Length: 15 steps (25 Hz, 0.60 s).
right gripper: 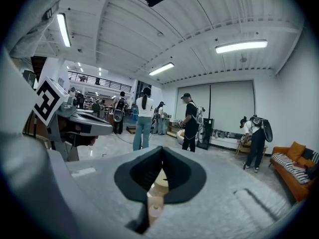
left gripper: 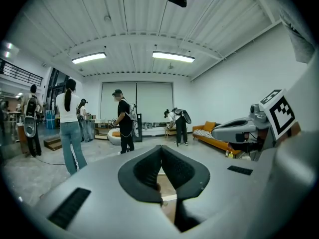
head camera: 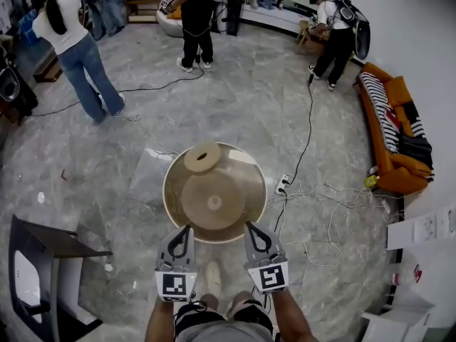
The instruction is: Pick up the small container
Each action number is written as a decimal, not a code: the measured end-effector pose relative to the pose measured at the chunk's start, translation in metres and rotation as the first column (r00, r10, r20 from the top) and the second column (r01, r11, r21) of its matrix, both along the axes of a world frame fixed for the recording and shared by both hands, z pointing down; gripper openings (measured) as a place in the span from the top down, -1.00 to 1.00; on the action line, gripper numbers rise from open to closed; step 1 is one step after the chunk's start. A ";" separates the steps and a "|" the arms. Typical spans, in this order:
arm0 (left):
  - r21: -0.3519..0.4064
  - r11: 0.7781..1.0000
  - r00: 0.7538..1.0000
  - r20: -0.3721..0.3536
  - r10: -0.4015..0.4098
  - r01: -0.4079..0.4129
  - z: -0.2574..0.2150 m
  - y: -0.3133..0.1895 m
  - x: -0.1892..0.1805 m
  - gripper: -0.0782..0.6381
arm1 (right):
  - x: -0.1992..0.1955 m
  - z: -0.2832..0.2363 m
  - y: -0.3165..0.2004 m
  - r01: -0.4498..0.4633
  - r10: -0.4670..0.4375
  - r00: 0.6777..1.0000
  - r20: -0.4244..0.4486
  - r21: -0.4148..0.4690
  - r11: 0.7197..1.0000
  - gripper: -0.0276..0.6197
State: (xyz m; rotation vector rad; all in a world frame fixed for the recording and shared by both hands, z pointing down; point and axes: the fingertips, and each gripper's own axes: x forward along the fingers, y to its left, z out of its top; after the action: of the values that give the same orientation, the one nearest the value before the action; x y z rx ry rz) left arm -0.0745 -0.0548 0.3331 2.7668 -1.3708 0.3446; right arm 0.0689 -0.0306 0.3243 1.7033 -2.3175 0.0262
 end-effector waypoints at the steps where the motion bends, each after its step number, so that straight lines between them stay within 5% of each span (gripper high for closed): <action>1: -0.007 1.000 1.000 0.001 -0.004 0.004 0.005 -0.009 -0.001 0.73 | -0.001 0.006 -0.010 0.003 -0.003 1.000 -0.003 -0.005 1.000 0.91; 10: -0.048 0.998 0.999 -0.002 -0.040 0.040 0.063 -0.080 -0.001 0.73 | -0.004 0.071 -0.087 0.054 -0.055 0.998 -0.005 -0.045 0.997 0.91; 15: -0.145 0.984 0.992 -0.044 -0.115 0.107 0.110 -0.110 0.006 0.73 | -0.007 0.130 -0.119 0.100 -0.099 0.995 0.016 -0.084 0.991 0.91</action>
State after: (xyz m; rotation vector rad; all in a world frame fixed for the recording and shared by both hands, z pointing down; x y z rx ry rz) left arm -0.0681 -0.1648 0.4429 2.5551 -1.4219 0.3478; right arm 0.0623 -0.1499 0.4538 1.5500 -2.3712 0.1135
